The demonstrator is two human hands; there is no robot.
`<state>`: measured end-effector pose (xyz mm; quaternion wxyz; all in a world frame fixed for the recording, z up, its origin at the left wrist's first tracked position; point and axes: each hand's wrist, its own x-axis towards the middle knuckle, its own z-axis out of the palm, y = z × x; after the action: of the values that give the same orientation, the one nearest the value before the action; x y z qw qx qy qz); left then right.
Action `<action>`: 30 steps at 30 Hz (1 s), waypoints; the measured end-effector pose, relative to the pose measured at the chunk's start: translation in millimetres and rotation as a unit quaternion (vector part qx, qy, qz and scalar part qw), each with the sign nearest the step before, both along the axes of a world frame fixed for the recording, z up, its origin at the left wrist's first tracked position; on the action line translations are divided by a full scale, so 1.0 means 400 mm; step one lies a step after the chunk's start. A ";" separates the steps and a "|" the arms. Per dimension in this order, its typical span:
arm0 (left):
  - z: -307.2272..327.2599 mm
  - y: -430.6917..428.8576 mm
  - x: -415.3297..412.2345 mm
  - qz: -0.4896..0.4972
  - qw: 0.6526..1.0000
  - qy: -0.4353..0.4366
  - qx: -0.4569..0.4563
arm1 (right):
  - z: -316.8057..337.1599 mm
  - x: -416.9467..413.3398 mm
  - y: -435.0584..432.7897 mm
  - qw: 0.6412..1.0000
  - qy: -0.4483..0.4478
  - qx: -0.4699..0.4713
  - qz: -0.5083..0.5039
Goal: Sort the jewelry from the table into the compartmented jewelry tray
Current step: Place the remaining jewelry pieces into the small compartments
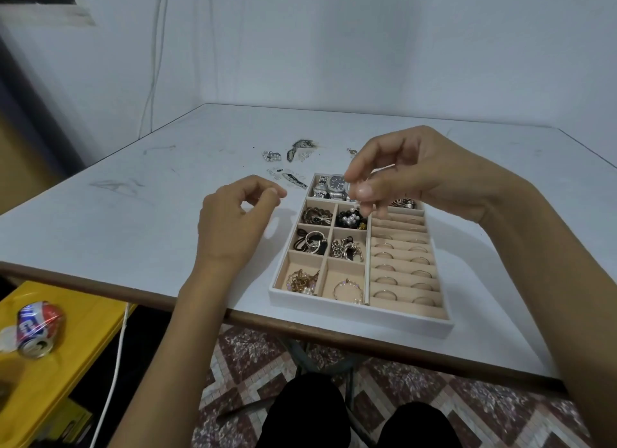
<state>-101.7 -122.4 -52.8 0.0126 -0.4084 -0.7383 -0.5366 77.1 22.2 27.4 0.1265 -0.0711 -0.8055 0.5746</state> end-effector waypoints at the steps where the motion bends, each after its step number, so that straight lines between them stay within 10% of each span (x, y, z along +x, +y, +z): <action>1: -0.005 0.002 -0.010 0.012 0.999 0.014 -0.043 | 0.000 -0.001 -0.004 1.000 -0.001 0.011 0.004; 7: -0.030 0.014 -0.030 -0.029 0.956 0.132 -0.260 | 0.002 -0.003 -0.026 0.996 -0.048 0.058 0.050; 30: -0.032 0.009 -0.029 -0.034 0.962 0.122 -0.241 | 0.005 -0.018 -0.084 0.978 -0.121 0.125 0.114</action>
<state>-113.5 -118.8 -65.7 -0.0147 -0.4862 -0.8244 -0.2893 70.0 -11.2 29.3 -0.0302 -0.0318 -0.8829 0.4674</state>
